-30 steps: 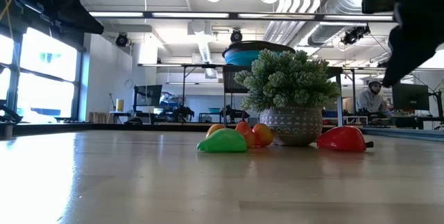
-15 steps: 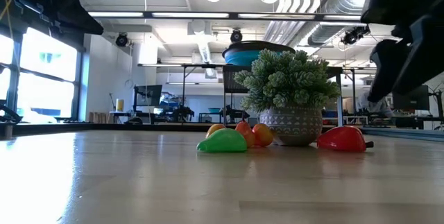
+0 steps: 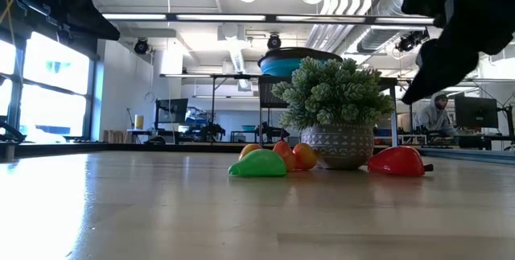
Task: Pick & Place Fruit
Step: Put the red apple into the blue strainer bowl
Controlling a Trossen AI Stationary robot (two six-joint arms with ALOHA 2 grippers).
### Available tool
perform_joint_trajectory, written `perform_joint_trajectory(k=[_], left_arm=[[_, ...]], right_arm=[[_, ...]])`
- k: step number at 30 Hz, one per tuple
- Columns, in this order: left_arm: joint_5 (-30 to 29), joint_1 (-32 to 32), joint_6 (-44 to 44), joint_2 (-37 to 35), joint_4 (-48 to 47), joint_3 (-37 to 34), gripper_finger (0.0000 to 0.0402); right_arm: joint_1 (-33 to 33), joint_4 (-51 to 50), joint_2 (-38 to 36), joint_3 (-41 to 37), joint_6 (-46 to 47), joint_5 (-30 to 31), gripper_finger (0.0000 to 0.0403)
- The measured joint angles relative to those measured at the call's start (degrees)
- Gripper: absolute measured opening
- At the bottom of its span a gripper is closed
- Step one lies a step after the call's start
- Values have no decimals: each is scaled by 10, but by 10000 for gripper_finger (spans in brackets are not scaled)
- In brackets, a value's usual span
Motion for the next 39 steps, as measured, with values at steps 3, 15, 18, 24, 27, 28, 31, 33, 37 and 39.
perform_joint_trajectory(k=[3,15,18,24,27,28,31,33,37,39], left_arm=[[0,0,0,0,0,0,44],[0,0,0,0,0,0,44],[0,0,0,0,0,0,44],[0,0,0,0,0,0,44],[0,0,0,0,0,0,44],[0,0,0,0,0,0,44],[0,0,0,0,0,0,44],[-1,0,-1,0,0,0,44],[-1,0,-1,0,0,0,44],[-1,0,-7,0,0,0,44]], right_arm=[[0,14,0,0,-54,0,371],[0,23,0,0,-79,9,371],[0,24,0,0,-85,1,371],[1,26,0,0,-80,-20,371],[2,32,0,0,-84,-48,371],[2,33,0,0,-85,-49,371],[2,45,0,0,-82,-49,371],[2,58,0,0,-82,-49,371],[2,86,0,0,-68,-51,371],[2,90,0,0,-56,-51,371]])
